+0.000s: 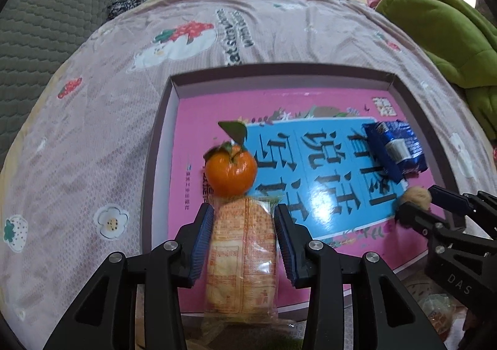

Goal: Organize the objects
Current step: 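Lower the bread snack and walnut onto the book and open both grippers, then raise both grippers and pull them back from the tray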

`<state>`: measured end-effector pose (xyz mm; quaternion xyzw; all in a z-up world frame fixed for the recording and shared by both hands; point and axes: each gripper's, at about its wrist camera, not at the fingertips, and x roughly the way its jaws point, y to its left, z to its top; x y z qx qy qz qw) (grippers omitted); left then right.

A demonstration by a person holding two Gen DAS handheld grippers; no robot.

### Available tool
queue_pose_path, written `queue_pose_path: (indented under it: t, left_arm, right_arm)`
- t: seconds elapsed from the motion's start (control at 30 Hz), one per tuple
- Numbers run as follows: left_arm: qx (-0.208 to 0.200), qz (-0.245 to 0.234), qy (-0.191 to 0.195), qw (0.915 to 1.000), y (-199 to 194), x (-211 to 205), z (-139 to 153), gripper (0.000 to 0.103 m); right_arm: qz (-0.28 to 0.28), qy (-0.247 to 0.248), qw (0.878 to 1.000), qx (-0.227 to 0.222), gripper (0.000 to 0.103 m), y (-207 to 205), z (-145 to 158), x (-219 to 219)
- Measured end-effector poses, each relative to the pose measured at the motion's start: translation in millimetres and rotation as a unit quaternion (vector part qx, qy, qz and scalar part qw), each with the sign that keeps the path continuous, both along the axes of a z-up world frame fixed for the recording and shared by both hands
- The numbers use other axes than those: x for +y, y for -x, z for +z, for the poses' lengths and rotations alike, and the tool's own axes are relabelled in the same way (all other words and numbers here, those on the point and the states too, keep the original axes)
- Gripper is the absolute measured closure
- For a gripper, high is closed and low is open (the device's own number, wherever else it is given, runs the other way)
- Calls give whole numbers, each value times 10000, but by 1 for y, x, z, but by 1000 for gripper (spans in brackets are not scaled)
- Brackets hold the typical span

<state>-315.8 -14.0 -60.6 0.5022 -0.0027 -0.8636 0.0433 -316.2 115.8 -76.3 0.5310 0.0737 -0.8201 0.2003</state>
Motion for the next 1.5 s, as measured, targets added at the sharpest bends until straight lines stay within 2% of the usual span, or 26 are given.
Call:
queue_pose_path:
  t: [0.07,0.13,0.33,0.87,1.07,1.13,1.4,1.5]
  left_arm:
    - [71,7,-51,10000,-1,-1,7,58]
    - [150,15,-104,9998,-2,-3,15,49]
    - [244,67,-76,9997,-8,-8,30,48]
    - [418,114,-126,9990,-61,-15,54,48]
    - [634,108,-121,9979,-82,-7,76,46]
    - [705,98,-95,9974,-89,-3,85,41]
    - [929,80,-37,9956,-113,6,118,41]
    - [1005,69,-53,9949,-123,6,131,40]
  right_arm:
    - [-9,8,10000,17,50,0,3,2]
    - [-25,17,10000,45,50,-1,6,3]
    - [-30,43,9999,111,50,-7,17,4]
    - [9,298,9984,488,49,-36,70,14]
    - [21,417,9968,681,49,-55,95,21]
    - [35,442,9964,725,49,-61,102,24]
    - [118,660,9905,1201,49,-92,143,33]
    - [174,706,9882,1351,42,-102,159,35]
